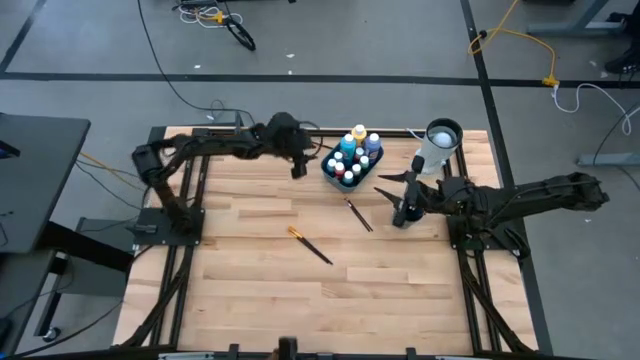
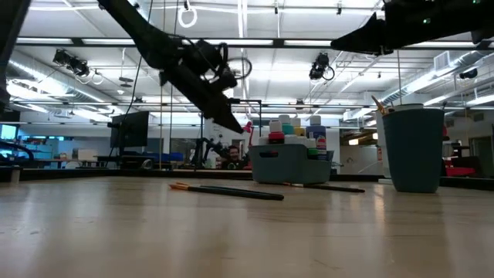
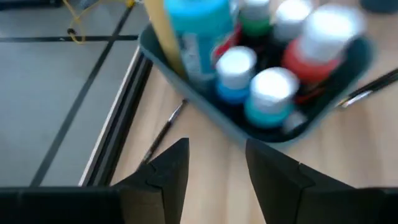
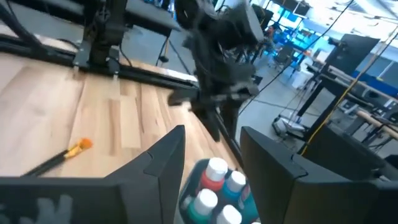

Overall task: Pick & Place Paint Supplies
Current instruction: Put the silver paint brush into the blue cup

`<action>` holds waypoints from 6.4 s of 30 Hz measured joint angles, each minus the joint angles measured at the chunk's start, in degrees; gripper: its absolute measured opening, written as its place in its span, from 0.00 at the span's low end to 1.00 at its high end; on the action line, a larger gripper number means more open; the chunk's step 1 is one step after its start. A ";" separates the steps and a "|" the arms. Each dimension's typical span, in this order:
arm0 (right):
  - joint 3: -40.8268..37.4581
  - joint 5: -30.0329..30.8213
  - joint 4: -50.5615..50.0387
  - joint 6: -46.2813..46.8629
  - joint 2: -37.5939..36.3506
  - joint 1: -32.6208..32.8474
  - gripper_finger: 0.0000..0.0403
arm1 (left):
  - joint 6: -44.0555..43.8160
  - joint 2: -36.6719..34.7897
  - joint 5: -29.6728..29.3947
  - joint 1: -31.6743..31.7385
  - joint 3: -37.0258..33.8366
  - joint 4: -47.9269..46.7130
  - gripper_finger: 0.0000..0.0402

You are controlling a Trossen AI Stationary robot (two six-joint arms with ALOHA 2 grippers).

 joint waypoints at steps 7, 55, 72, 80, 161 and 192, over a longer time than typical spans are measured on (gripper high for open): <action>0.02 0.26 5.31 -0.79 1.91 -2.18 0.39 | 4.13 13.99 2.28 7.35 14.04 -4.41 0.42; 0.04 -0.02 3.60 2.34 1.89 -4.86 0.39 | 31.97 27.61 -2.54 7.20 33.95 -33.87 0.27; 0.09 -0.47 3.83 2.34 1.89 -4.84 0.39 | 36.18 30.16 0.91 9.42 34.49 -29.52 0.44; 0.09 -0.45 4.62 1.91 1.89 -4.86 0.39 | 31.76 30.15 1.55 12.77 34.19 -30.27 0.43; 0.04 -1.60 8.76 -3.60 1.87 -4.82 0.39 | -0.58 27.63 -4.69 7.56 29.12 -26.92 0.43; 0.04 -4.77 8.80 -3.65 1.87 -4.82 0.39 | 0.60 27.28 -3.33 6.04 31.39 -31.15 0.38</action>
